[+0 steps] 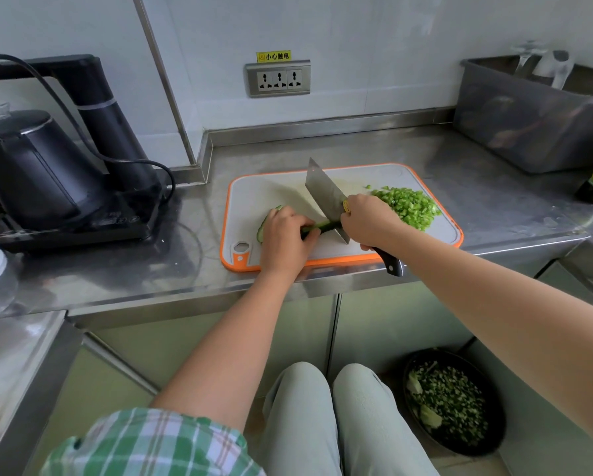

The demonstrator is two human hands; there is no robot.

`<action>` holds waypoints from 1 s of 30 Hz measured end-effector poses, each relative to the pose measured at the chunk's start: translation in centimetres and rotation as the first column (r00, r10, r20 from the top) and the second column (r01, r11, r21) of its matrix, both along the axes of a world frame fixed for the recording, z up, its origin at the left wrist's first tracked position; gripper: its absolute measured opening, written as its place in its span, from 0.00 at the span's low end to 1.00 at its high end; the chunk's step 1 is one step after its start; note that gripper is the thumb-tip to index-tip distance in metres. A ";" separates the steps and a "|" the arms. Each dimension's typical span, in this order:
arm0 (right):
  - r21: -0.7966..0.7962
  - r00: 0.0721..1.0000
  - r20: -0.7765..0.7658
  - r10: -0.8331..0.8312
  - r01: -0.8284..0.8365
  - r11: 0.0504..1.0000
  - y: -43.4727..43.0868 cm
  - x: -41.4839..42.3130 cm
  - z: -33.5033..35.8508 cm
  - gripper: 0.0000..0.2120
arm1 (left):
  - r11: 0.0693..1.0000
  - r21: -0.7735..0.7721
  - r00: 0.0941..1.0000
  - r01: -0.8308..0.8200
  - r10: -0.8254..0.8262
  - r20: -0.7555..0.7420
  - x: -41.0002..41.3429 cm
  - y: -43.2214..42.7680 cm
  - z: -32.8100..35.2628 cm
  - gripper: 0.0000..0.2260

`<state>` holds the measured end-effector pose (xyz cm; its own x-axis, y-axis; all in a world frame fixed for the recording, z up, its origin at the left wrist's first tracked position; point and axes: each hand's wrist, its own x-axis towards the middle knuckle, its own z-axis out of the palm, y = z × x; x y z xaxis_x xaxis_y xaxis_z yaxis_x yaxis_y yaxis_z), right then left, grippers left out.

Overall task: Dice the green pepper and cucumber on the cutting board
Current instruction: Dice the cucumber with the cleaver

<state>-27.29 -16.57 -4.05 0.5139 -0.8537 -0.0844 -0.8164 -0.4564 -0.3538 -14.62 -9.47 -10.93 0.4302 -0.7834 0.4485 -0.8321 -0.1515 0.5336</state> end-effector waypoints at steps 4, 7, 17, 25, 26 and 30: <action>-0.023 0.995 0.097 -0.003 0.006 1.000 -0.1 -0.6 0.6 0.11 | 1.000 -0.009 1.000 -0.006 0.006 0.002 0.0 0.0 0.0 0.06; 0.019 0.999 0.025 0.022 -0.023 1.000 0.0 -0.7 1.7 0.08 | 1.000 -0.009 1.000 -0.011 0.011 0.005 0.0 0.0 0.1 0.06; 0.004 1.000 -0.011 0.021 -0.021 1.000 0.7 0.3 0.3 0.04 | 1.000 -0.010 1.000 -0.008 0.008 -0.003 0.1 0.1 0.0 0.06; 0.025 0.998 0.055 0.022 -0.024 0.999 0.5 -0.6 1.2 0.09 | 1.000 0.002 0.999 -0.031 0.031 0.018 0.1 0.1 0.0 0.09; 0.034 0.999 0.026 0.035 -0.036 0.999 0.5 -0.5 1.4 0.09 | 1.000 0.003 1.000 -0.028 0.028 0.014 0.1 0.1 0.0 0.08; 0.066 0.998 -0.032 0.051 -0.049 0.997 0.8 0.0 1.6 0.07 | 1.000 0.019 1.000 -0.005 0.005 0.004 0.1 0.2 -0.1 0.05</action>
